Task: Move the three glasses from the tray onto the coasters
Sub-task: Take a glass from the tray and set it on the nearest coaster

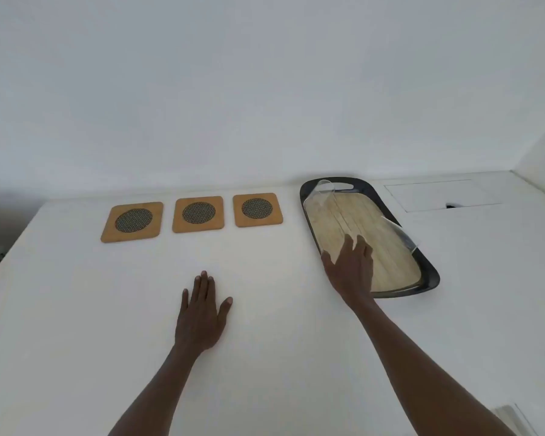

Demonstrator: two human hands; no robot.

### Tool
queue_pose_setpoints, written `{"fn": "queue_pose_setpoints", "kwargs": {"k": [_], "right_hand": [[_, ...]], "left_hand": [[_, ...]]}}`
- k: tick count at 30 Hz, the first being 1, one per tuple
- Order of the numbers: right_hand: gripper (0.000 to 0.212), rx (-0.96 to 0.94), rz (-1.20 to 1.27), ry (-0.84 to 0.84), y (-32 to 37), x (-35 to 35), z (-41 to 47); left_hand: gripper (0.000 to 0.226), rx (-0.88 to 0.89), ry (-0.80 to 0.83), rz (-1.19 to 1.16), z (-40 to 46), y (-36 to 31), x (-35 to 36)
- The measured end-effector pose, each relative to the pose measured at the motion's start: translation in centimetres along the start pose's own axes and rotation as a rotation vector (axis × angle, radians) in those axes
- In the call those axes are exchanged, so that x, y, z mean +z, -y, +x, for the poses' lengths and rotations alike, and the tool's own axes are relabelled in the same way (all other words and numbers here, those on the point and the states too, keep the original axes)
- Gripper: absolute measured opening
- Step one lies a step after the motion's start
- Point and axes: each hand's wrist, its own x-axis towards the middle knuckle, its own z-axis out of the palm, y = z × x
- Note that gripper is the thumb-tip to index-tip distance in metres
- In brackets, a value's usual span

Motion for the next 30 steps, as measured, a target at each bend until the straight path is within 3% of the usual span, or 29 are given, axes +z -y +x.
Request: {"fn": "queue_pose_setpoints", "kwargs": {"k": [5, 15, 23, 30], "right_hand": [[0.080, 0.231, -0.055, 0.144, -1.3, -0.1, 0.1], [0.091, 0.355, 0.034, 0.218, -0.8, 1.6, 0.5], [0.069, 0.457, 0.266, 0.204, -0.9, 1.4, 1.6], [0.059, 0.379, 0.560, 0.026, -0.7, -0.3, 2.5]], "left_hand": [[0.091, -0.009, -0.022, 0.018, 0.0, 0.1, 0.0], [0.091, -0.011, -0.011, 0.046, 0.2, 0.4, 0.5], [0.090, -0.007, -0.012, 0.059, 0.2, 0.4, 0.6], [0.090, -0.006, -0.013, 0.076, 0.2, 0.3, 0.6]]}}
